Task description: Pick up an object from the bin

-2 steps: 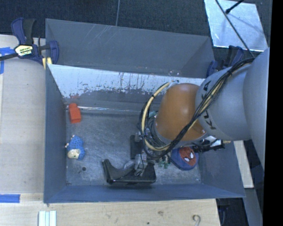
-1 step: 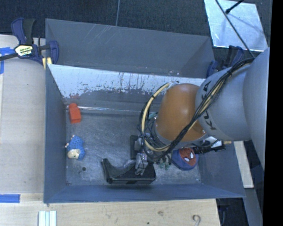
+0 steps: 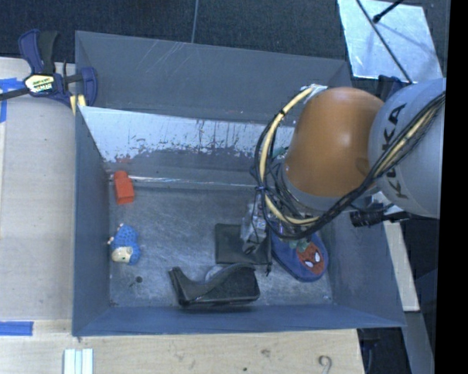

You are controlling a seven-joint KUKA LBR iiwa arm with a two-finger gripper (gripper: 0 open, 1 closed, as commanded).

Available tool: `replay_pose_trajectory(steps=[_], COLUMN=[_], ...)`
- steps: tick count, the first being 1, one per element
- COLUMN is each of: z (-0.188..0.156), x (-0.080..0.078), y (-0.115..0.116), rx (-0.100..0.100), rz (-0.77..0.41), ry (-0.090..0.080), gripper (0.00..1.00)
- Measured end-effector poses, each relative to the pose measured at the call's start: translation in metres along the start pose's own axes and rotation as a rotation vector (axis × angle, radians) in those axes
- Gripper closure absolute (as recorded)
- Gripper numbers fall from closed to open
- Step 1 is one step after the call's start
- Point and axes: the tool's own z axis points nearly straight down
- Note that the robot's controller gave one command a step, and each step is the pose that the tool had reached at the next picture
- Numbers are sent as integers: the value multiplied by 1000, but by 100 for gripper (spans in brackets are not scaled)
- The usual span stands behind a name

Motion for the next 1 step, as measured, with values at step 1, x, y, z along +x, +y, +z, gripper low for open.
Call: replay_pose_trajectory(steps=[1], z=[71], x=[36], y=[5], rx=[6], rz=[387], ry=[13], gripper=[100])
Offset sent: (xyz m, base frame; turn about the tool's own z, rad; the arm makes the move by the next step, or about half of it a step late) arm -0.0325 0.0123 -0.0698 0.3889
